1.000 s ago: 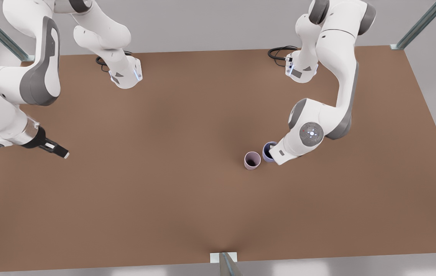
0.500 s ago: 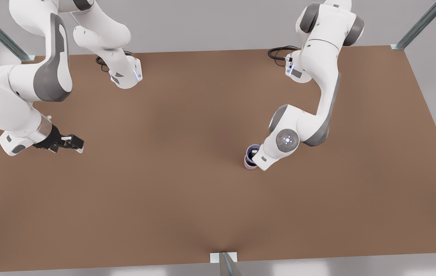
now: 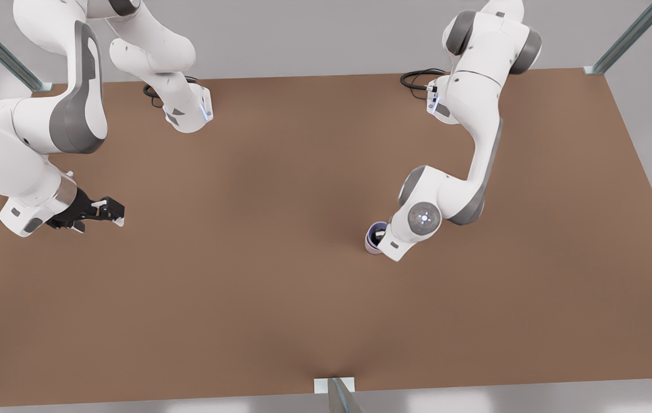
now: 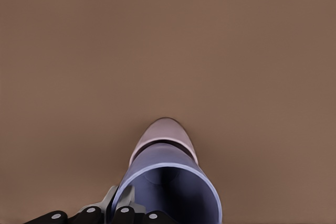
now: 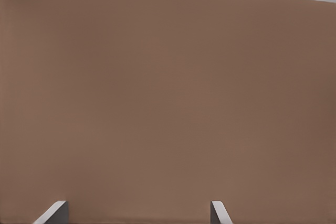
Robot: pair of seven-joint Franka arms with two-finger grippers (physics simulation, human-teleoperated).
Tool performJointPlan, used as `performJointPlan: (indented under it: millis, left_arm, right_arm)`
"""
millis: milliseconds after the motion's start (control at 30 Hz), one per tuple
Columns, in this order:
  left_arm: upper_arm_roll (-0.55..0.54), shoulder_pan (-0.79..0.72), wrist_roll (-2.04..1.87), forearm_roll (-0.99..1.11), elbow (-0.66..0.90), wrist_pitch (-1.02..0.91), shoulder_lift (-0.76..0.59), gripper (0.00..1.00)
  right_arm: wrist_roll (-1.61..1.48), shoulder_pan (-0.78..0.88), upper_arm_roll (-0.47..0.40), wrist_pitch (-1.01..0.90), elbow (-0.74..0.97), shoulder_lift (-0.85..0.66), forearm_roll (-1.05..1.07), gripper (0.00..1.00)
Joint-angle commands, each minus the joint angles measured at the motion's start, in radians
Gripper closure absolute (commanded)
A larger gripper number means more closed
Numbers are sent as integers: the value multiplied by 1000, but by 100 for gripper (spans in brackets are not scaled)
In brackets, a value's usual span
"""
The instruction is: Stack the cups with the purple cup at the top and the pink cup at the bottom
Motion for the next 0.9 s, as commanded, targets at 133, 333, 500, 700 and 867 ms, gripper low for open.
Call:
performJointPlan:
  millis: [133,333,500,700,867]
  left_arm:
    - [0,1,-80,3,-31,61,6,0]
    - [1,2,-78,3,-31,50,0,0]
    - [1,18,-81,4,-29,15,-42,0]
    - [95,122,237,41,-16,-209,-282,0]
    - [143,196,600,165,52,-455,-401,0]
  right_arm:
    - [-141,-1,0,-2,-4,-1,1,0]
    - [-143,1,0,-2,-6,-1,1,0]
    - [-141,-1,0,7,-4,5,1,0]
    - [-138,-1,0,7,-6,7,1,0]
    - [-138,-1,0,7,-6,13,1,0]
